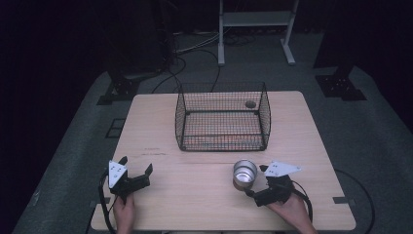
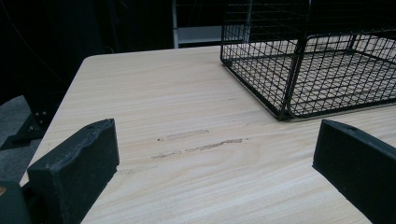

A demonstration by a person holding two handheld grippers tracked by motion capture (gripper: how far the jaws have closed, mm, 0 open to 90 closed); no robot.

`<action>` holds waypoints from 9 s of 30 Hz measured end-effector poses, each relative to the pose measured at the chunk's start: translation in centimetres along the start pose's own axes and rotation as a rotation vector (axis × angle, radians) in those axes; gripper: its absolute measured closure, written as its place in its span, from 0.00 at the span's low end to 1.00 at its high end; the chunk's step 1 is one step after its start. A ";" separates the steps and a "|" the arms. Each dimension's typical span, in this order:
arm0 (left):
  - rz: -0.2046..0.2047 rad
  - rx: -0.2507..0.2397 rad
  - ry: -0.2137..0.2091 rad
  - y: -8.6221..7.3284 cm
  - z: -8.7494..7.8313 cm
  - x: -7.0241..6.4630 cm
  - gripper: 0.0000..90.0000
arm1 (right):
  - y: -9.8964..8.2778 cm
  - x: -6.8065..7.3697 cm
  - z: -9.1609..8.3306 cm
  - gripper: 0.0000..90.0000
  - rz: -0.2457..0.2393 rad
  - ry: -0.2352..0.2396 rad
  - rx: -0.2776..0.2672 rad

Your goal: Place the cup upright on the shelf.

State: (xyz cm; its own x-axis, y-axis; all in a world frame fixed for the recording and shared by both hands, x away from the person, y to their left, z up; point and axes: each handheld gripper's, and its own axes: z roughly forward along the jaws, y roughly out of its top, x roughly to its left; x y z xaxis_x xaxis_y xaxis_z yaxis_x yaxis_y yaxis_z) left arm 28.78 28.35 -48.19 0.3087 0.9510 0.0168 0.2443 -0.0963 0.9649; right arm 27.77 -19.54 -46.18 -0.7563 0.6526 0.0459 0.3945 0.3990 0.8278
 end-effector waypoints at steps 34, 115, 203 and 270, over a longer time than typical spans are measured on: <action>0.002 0.000 -0.001 0.0 0.0 0.0 0.00 | 1.5 -0.5 2.8 0.15 -0.041 0.029 0.025; -0.010 -0.002 -0.009 0.0 0.0 0.2 0.00 | 16.0 -4.1 1.3 0.20 -0.080 0.190 -0.042; -0.023 0.001 -0.021 0.0 -0.1 0.3 0.00 | 24.5 -11.0 10.7 0.20 0.008 0.095 0.024; -0.026 -0.002 -0.027 0.0 -0.1 0.3 0.00 | 18.9 -13.7 19.6 0.20 0.056 0.031 0.302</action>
State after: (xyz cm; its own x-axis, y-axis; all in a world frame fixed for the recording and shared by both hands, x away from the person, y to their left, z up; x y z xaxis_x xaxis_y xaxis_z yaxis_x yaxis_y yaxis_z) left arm 28.81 28.70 -48.16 0.3273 0.9448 -0.0155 0.2504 -0.0710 0.9655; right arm 55.80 -8.28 -42.16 -0.7424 0.6613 0.1077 0.5700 0.5390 0.6201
